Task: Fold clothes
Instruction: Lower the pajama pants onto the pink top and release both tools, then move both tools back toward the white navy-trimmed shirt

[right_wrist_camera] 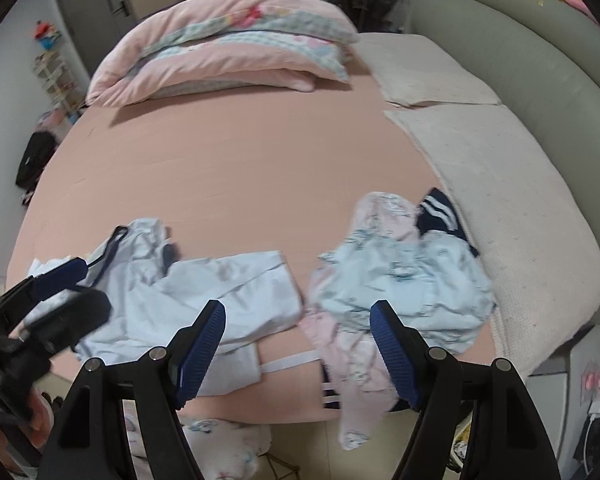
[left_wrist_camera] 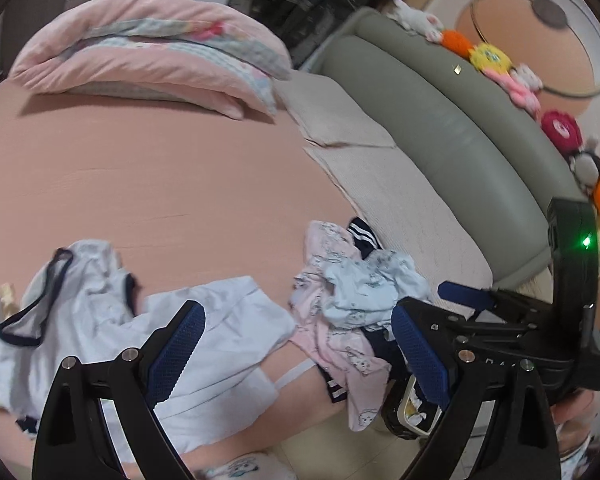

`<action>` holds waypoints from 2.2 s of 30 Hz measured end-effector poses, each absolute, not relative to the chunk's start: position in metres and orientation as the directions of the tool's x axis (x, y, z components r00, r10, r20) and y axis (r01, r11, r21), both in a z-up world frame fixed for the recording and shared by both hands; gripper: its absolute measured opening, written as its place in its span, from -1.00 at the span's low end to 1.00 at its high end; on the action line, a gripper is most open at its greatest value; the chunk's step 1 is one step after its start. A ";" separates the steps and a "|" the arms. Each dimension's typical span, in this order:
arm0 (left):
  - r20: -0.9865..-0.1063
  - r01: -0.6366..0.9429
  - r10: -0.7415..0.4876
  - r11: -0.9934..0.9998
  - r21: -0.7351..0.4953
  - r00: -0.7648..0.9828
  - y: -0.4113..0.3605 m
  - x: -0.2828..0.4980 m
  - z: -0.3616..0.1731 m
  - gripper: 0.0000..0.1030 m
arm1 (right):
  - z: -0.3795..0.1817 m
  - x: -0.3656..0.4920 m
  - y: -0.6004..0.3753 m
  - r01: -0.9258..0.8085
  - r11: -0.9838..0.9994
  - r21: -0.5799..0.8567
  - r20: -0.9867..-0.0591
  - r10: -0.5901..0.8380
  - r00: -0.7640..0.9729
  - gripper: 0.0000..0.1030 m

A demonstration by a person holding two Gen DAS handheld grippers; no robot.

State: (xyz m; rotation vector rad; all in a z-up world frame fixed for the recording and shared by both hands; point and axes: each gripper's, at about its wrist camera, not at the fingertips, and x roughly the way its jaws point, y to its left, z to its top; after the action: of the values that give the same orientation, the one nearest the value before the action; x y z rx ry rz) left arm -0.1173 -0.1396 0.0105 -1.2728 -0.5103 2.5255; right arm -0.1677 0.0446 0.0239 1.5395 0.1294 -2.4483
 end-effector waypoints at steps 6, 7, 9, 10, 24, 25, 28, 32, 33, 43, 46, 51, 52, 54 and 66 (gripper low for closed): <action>-0.713 -0.019 0.349 -0.904 -0.427 -0.608 -0.184 -0.095 0.018 0.85 | 0.026 -0.157 0.008 0.312 -0.948 0.059 -0.896 -0.188 -0.402 0.45; -0.710 -0.010 0.349 -0.901 -0.435 -0.611 -0.191 -0.092 0.019 0.85 | 0.026 -0.156 0.004 0.317 -0.946 0.060 -0.896 -0.191 -0.400 0.45; -0.705 0.009 0.352 -0.892 -0.452 -0.615 -0.204 -0.087 0.021 0.85 | 0.025 -0.154 -0.003 0.328 -0.943 0.062 -0.896 -0.197 -0.397 0.45; -0.703 0.016 0.353 -0.888 -0.460 -0.617 -0.210 -0.084 0.023 0.85 | 0.025 -0.153 -0.007 0.334 -0.941 0.063 -0.897 -0.200 -0.395 0.45; -0.788 0.016 0.055 -0.997 -0.081 -0.613 -0.231 -0.050 0.012 0.85 | 0.009 -0.147 -0.054 0.389 -0.918 0.082 -0.909 -0.229 -0.348 0.45; -0.791 0.021 0.046 -0.997 -0.074 -0.610 -0.233 -0.049 0.007 0.85 | 0.004 -0.149 -0.057 0.389 -0.917 0.085 -0.913 -0.229 -0.339 0.45; -0.796 0.041 0.042 -0.996 -0.083 -0.603 -0.243 -0.047 -0.008 0.85 | -0.008 -0.152 -0.062 0.392 -0.915 0.092 -0.921 -0.228 -0.316 0.45; -0.806 0.072 0.030 -0.993 -0.089 -0.592 -0.256 -0.043 -0.029 0.85 | -0.025 -0.155 -0.065 0.394 -0.914 0.102 -0.930 -0.227 -0.287 0.45; -0.811 0.090 0.014 -0.993 -0.082 -0.585 -0.260 -0.043 -0.036 0.85 | -0.029 -0.157 -0.065 0.392 -0.914 0.105 -0.932 -0.228 -0.282 0.45; -0.862 0.135 -0.077 -0.991 0.011 -0.501 -0.289 -0.044 -0.090 0.85 | -0.086 -0.167 -0.038 0.298 -0.941 0.157 -0.952 -0.225 -0.208 0.45; -0.869 0.120 -0.077 -0.993 0.020 -0.490 -0.290 -0.050 -0.098 0.85 | -0.109 -0.169 -0.024 0.235 -0.955 0.181 -0.959 -0.224 -0.174 0.45; -0.876 0.115 -0.077 -0.993 0.025 -0.476 -0.294 -0.069 -0.110 0.85 | -0.144 -0.174 0.000 0.118 -0.969 0.215 -0.966 -0.229 -0.121 0.45; -0.878 0.115 -0.074 -0.993 0.022 -0.473 -0.295 -0.074 -0.113 0.85 | -0.149 -0.176 0.004 0.098 -0.971 0.220 -0.966 -0.230 -0.115 0.45; -0.881 0.122 -0.078 -0.992 0.023 -0.466 -0.296 -0.082 -0.117 0.85 | -0.159 -0.180 0.013 0.055 -0.972 0.228 -0.967 -0.233 -0.104 0.45; -0.885 0.075 -0.179 -0.984 0.163 -0.430 -0.293 -0.120 -0.128 0.85 | -0.202 -0.197 0.032 -0.098 -0.958 0.269 -0.963 -0.266 -0.041 0.45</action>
State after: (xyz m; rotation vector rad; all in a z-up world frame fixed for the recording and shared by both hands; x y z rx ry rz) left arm -0.1201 -0.2926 -0.1278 -1.7453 0.1635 2.7865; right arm -0.1967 0.0317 -0.2021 2.0893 -0.4001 -2.1477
